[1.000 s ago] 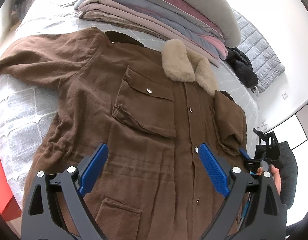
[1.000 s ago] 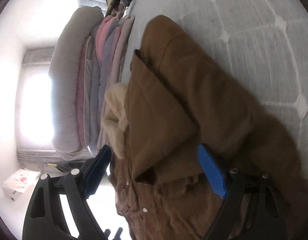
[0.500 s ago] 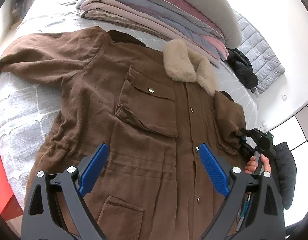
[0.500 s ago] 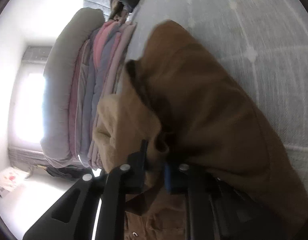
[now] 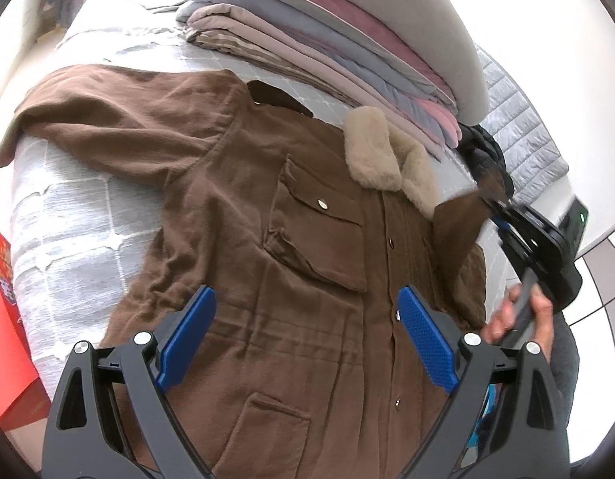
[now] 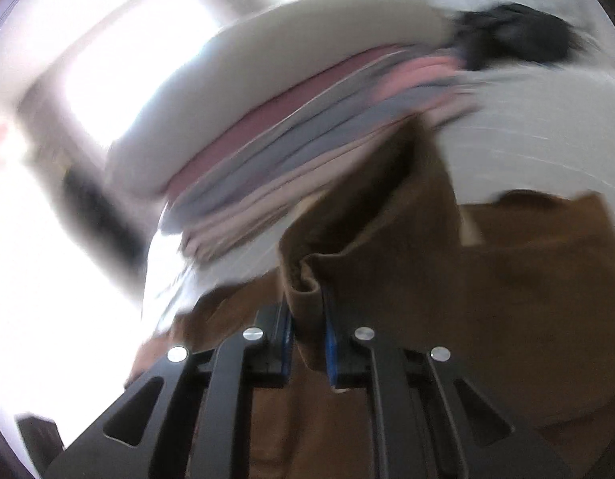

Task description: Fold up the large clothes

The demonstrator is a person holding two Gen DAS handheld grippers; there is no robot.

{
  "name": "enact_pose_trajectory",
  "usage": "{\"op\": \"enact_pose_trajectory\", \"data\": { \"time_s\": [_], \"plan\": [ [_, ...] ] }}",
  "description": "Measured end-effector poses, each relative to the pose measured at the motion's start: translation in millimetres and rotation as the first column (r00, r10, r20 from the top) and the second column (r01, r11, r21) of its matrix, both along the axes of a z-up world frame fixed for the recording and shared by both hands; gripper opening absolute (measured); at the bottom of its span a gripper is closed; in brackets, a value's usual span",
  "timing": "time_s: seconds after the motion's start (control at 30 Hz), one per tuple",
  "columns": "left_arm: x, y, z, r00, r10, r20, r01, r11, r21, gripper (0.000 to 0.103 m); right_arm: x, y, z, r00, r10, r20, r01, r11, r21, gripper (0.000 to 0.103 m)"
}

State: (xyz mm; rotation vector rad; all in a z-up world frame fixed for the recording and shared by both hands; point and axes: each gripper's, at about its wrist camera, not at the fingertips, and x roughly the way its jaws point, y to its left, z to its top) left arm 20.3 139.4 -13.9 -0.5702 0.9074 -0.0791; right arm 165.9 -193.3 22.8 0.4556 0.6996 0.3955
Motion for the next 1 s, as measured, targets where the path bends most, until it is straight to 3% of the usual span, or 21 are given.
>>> {"op": "enact_pose_trajectory", "data": {
  "time_s": [0.1, 0.17, 0.2, 0.27, 0.3, 0.37, 0.43, 0.57, 0.7, 0.77, 0.8, 0.9, 1.0],
  "plan": [
    [-4, 10, 1, 1.0, 0.016, 0.006, -0.016, 1.0, -0.007, 0.089, -1, 70, -12, 0.992, 0.123, -0.009, -0.124, 0.985, -0.124, 0.014],
    [-6, 16, 1, 1.0, 0.026, 0.006, -0.026, 1.0, -0.014, 0.089, -2, 111, -36, 0.981, 0.187, -0.049, -0.193, 0.949, -0.249, 0.014],
    [-7, 18, 1, 1.0, 0.03, 0.006, -0.029, 0.999, -0.018, 0.089, -2, 121, -47, 0.976, 0.203, -0.076, -0.216, 0.933, -0.288, 0.014],
    [-9, 24, 1, 0.999, 0.039, 0.004, -0.039, 0.999, -0.029, 0.089, 5, 140, -87, 0.949, 0.237, -0.21, -0.3, 0.886, -0.354, 0.016],
    [-9, 28, 1, 0.999, 0.044, 0.004, -0.044, 0.998, -0.038, 0.089, 7, 142, -107, 0.929, 0.25, -0.271, -0.338, 0.873, -0.353, 0.02],
    [-11, 32, 3, 0.999, 0.047, 0.006, -0.047, 0.998, -0.051, 0.089, 5, 134, -106, 0.93, 0.263, -0.255, -0.335, 0.891, -0.305, 0.025],
    [-12, 34, 5, 0.999, 0.051, 0.013, -0.05, 0.997, -0.052, 0.089, 5, 121, -97, 0.915, 0.298, -0.271, -0.354, 0.916, -0.189, 0.05],
    [-12, 34, 5, 0.999, 0.049, 0.015, -0.048, 0.997, -0.058, 0.089, -12, 91, -61, 0.939, 0.322, -0.117, -0.336, 0.932, -0.135, 0.07],
    [-9, 29, 4, 0.999, 0.045, 0.009, -0.044, 0.998, -0.051, 0.089, -4, 63, -60, 0.958, 0.264, -0.108, -0.274, 0.957, -0.094, 0.071],
    [-7, 28, 2, 0.999, 0.045, 0.004, -0.045, 0.998, -0.041, 0.089, 11, 72, -79, 0.95, 0.225, -0.218, -0.256, 0.958, -0.128, 0.074],
    [-6, 27, 1, 0.999, 0.044, 0.003, -0.044, 0.998, -0.034, 0.089, 23, 80, -106, 0.911, 0.226, -0.345, -0.297, 0.94, -0.167, 0.077],
    [-1, 30, -4, 0.999, 0.036, -0.005, -0.036, 0.999, -0.02, 0.089, 12, 89, -100, 0.916, 0.255, -0.31, -0.34, 0.904, -0.259, 0.079],
    [1, 47, -6, 0.999, 0.053, -0.005, -0.053, 0.996, -0.067, 0.089, -14, 81, -74, 0.907, 0.316, -0.279, -0.375, 0.907, -0.192, 0.079]
  ]
}}
